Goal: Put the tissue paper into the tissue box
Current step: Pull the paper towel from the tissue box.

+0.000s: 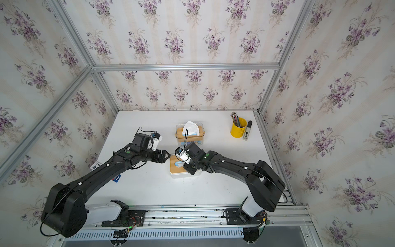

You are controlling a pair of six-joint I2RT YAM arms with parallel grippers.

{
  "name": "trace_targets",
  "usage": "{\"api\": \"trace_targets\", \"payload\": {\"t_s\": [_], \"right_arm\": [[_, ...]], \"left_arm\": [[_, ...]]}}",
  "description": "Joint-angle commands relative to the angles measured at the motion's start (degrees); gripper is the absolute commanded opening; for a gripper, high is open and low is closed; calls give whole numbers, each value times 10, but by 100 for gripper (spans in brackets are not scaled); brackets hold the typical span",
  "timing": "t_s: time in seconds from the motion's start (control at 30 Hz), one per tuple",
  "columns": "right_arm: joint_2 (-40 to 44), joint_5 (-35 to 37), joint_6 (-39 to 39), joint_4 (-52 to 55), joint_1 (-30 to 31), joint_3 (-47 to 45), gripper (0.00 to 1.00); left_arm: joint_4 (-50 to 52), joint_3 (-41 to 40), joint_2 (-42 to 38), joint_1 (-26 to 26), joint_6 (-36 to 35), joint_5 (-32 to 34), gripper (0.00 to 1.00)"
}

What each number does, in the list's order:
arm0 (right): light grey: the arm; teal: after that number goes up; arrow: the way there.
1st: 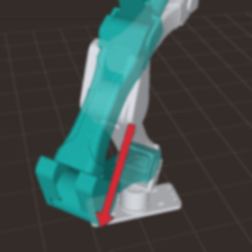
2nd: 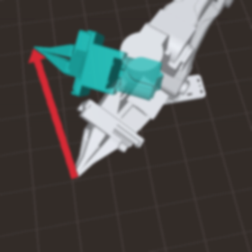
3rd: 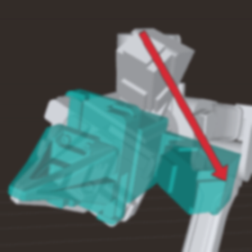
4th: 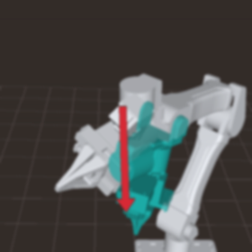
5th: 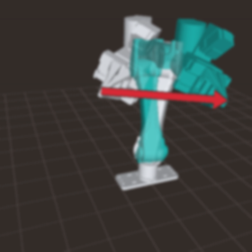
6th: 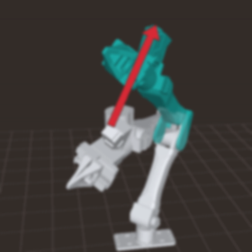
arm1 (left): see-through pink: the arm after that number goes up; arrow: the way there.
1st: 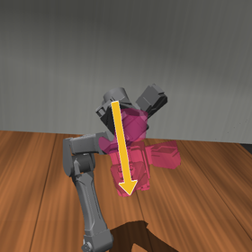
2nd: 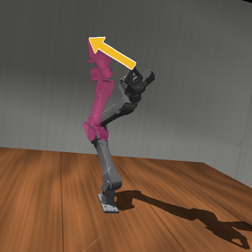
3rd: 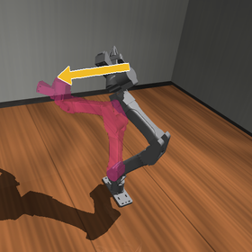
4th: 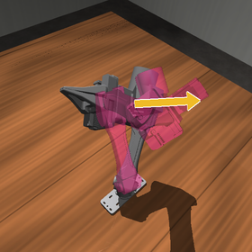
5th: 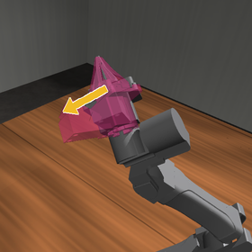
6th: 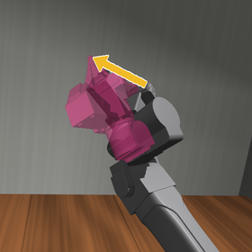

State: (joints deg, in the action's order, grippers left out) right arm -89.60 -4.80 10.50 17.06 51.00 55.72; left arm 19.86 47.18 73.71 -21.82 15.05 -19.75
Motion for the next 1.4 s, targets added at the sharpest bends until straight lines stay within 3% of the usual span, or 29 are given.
{"api": "trace_targets", "payload": {"t_s": [0.0, 0.77, 1.37], "right_arm": [[-6, 14, 2, -11, 1, 6, 34], [-36, 18, 35, 37, 1, 57, 2], [-68, 15, 44, 67, 1, 113, 0]], "left_arm": [[1, 1, 0, 0, -8, -5, 92], [1, -7, 6, 0, -9, -18, 92], [-64, -23, 97, -10, 12, -62, 86]]}}
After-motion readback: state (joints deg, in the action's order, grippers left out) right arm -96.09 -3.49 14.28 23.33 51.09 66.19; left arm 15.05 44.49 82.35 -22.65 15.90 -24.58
